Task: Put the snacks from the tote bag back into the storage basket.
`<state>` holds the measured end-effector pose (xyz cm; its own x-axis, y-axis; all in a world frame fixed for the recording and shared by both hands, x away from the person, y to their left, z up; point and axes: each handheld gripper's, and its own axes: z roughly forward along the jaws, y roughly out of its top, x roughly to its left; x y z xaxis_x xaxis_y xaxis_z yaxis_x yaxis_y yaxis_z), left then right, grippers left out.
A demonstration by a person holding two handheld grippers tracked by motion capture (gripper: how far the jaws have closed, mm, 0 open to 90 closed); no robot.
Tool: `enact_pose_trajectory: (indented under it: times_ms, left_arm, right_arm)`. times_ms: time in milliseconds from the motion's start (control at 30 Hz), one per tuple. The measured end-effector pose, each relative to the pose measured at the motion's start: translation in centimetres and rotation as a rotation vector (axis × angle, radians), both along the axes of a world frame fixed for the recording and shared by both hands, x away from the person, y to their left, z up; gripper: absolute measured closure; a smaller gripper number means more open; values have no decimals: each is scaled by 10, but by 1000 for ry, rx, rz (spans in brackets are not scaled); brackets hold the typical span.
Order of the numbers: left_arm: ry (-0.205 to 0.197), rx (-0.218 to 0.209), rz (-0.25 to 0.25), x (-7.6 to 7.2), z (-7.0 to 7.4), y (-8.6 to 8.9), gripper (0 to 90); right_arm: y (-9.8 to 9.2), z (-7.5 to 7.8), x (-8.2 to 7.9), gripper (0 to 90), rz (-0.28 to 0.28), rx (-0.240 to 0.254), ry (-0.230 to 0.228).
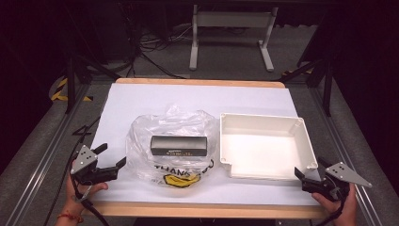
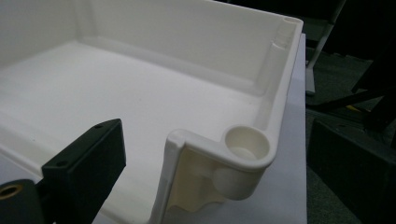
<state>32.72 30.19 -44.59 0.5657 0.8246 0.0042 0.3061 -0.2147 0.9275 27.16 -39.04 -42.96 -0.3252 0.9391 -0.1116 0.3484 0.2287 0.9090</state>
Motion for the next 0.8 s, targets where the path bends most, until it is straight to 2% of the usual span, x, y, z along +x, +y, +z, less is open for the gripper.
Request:
enact_pose_trajectory:
  times_ms: [200,400,533,800]
  left_arm:
    - [4,7,-8,1,-1,-3,122]
    - [-8,6,-14,-1,1,-3,124]
    - [-5,31,-9,-1,0,-5,134]
    - [-3,44,-22,-2,-1,-10,134]
  right_arm:
    - [-3,1,-1,53,-5,3,0]
    - [-3,4,-1,53,-8,1,-13]
    - [-2,3,-1,54,-6,-9,-7]
    - [-2,8,-3,57,-14,-13,-18]
